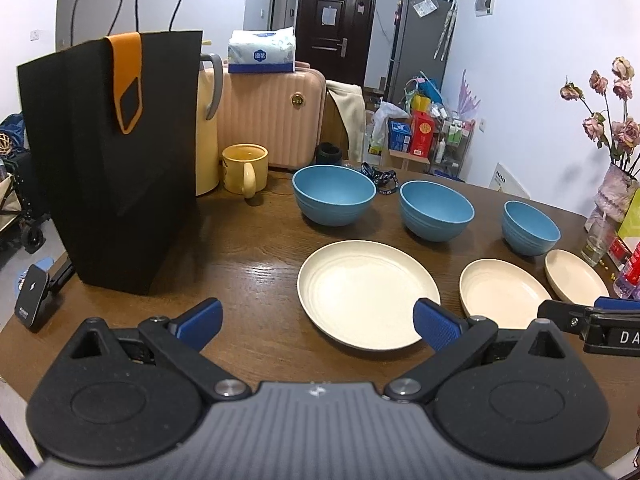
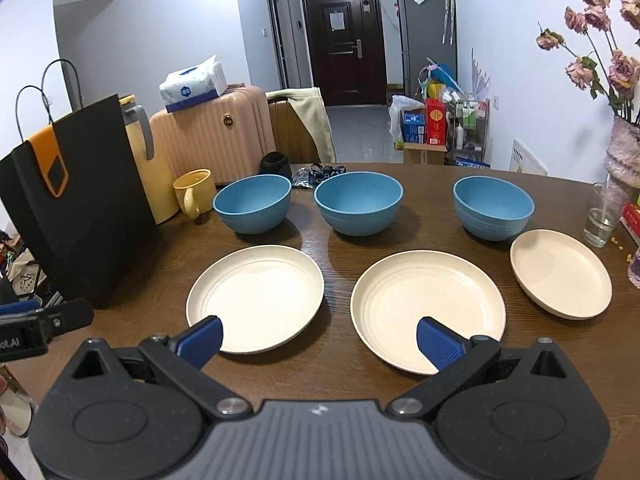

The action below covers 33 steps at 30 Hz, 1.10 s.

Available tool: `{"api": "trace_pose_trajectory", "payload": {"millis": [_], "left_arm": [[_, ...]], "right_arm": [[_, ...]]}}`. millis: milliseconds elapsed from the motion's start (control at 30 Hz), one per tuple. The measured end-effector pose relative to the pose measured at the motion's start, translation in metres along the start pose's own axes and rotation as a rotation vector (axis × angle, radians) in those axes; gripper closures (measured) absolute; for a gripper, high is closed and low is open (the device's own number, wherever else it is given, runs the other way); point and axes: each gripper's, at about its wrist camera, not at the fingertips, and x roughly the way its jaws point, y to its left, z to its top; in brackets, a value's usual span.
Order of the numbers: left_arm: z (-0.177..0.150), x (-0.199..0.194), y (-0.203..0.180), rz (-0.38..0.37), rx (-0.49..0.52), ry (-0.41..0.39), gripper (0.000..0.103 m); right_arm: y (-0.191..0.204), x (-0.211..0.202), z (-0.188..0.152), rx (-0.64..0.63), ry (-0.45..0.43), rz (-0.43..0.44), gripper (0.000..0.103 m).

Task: Organize plates and bowls
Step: 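Move the left tool to the cream plate rim while the right tool approaches the same rim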

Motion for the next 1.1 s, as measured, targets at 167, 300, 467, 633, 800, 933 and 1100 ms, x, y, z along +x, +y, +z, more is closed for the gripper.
{"api": "trace_pose_trajectory", "payload": {"millis": [167,300,467,633,800,933,1100], "left_arm": [[0.01,0.021,0.008,-0.003,0.004,0.022,0.0],[0.017,0.038,0.014,-0.011,0.007,0.045,0.0],[0.023,0.059,0.019,-0.013,0.023,0.073,0.0],[0.029,0.079,0.021,-0.02,0.046,0.099,0.0],[0.035,0.101,0.025,-0.022,0.06,0.133,0.0],[0.04,0.121,0.03,-0.023,0.063,0.173,0.0],[0.045,0.146,0.035,-0.036,0.063,0.23,0.0]], "right_arm": [[0.008,0.022,0.008,0.003,0.028,-0.013,0.0],[0.014,0.037,0.012,0.0,0.047,-0.023,0.0],[0.02,0.056,0.017,0.01,0.075,-0.025,0.0],[0.024,0.077,0.021,0.023,0.109,-0.043,0.0],[0.026,0.098,0.023,0.041,0.145,-0.059,0.0],[0.029,0.114,0.023,0.05,0.175,-0.067,0.001],[0.031,0.138,0.023,0.075,0.22,-0.072,0.002]]}}
